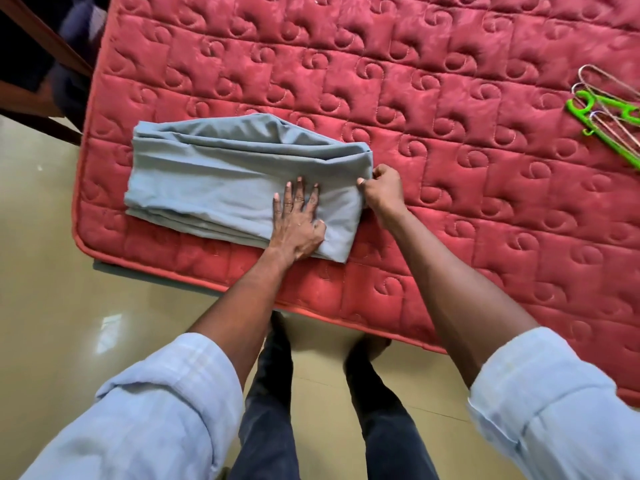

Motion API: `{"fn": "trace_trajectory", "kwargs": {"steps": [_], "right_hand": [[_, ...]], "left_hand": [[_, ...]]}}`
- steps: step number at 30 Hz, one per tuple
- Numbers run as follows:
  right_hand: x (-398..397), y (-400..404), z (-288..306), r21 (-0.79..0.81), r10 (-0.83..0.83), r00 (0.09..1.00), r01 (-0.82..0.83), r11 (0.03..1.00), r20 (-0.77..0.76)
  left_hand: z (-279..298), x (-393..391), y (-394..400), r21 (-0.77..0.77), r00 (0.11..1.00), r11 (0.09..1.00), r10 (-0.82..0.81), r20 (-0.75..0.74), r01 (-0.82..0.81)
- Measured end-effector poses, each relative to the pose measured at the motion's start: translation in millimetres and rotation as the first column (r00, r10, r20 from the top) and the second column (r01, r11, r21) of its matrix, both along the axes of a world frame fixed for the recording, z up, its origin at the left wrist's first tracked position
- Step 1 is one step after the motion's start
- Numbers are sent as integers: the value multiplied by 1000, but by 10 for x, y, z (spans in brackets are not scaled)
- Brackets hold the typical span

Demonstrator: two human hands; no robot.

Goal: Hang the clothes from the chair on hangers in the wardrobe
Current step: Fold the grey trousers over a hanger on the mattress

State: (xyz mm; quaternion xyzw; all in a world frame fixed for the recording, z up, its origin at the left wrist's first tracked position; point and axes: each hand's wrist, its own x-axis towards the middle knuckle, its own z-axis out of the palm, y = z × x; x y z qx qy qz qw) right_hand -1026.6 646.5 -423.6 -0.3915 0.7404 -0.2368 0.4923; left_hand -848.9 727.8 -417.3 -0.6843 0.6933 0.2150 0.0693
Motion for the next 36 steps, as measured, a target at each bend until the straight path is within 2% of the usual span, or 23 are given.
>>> {"fn": "trace_trajectory", "kwargs": {"steps": [4,9,13,17,19,20,22,23,25,27,29,33,36], "right_hand": [[-502,163,121,-44,16,998,-19,999,-61],[-1685,379,136,13,-55,978,59,998,-199],[-2587,535,209,18,-128,937,141,990,-326],[-3104,606,215,65,-130,883,178,982,-451],[-3083,661,253,58,-125,853,179,982,-507],[-3014,694,297,15,-127,805,167,986,-579],[-2779,766,371,-150,-129,655,23,988,-745],[-2623,809,389,-225,-112,630,-102,969,-769],[-2280,909,325,-290,27,675,-352,890,-737],[-1987,999,159,-252,184,692,-477,842,-698],[-1807,1044,35,-148,240,676,-464,874,-697],[-1840,1032,-151,57,242,638,-296,953,-731],[-2046,1014,-176,119,208,611,-183,976,-764]], "left_hand": [[29,-415,144,22,997,998,-62,-54,63],[37,-1444,359,44,971,975,-214,-107,220],[89,-2290,449,95,926,931,-333,-178,353],[127,-2700,450,100,877,889,-412,-249,446],[93,-2699,423,47,871,896,-414,-266,441],[68,-2677,397,-14,870,903,-418,-262,430],[15,-2562,329,-96,899,926,-377,-222,365],[-4,-2492,275,-102,921,940,-340,-190,326],[-18,-2340,138,-96,952,955,-290,-100,281],[-46,-2130,-4,-88,968,965,-248,-27,245],[-109,-1889,-124,-70,974,971,-226,34,228],[-208,-1455,-258,-81,951,951,-287,112,297],[-205,-1158,-385,-104,986,984,-138,93,148]]}}
